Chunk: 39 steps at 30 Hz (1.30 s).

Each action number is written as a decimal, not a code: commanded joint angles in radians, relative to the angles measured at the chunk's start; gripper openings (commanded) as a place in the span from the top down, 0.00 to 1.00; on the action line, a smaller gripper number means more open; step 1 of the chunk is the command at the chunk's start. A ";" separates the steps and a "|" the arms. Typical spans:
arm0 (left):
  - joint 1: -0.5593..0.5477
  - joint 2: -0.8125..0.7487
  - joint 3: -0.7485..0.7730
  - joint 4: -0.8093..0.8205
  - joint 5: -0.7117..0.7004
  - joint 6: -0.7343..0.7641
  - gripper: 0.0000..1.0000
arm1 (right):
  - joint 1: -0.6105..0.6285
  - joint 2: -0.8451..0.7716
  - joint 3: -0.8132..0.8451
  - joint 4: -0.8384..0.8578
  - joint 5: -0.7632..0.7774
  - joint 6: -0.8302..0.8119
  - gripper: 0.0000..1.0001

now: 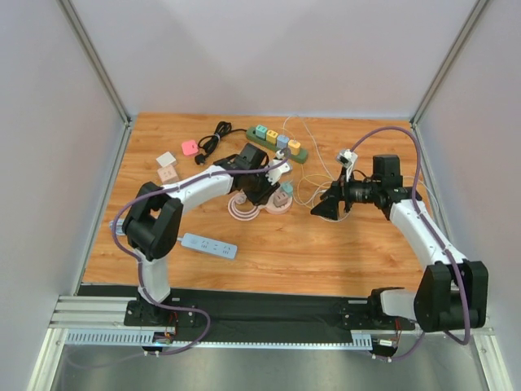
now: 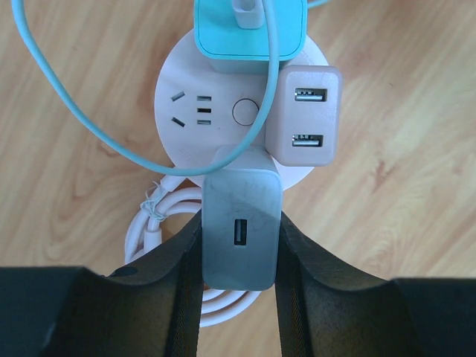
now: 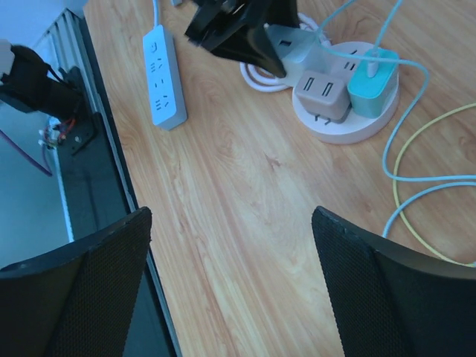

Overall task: Pull the plug off the socket
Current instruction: Move the socket to the center of the board.

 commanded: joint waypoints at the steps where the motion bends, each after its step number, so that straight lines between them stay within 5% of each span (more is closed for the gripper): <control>1: -0.036 -0.103 -0.107 0.065 -0.001 -0.091 1.00 | 0.012 0.051 -0.010 0.117 -0.056 0.192 0.13; 12: -0.112 -0.156 -0.249 0.118 -0.017 -0.344 1.00 | 0.150 0.285 0.043 0.186 -0.095 0.364 0.69; 20: -0.148 -0.183 -0.324 0.188 -0.046 -0.484 1.00 | 0.217 0.422 0.134 0.147 -0.151 0.399 0.99; 39: -0.224 -0.175 -0.290 0.105 -0.174 -0.525 1.00 | 0.192 0.556 0.149 0.179 0.040 0.491 1.00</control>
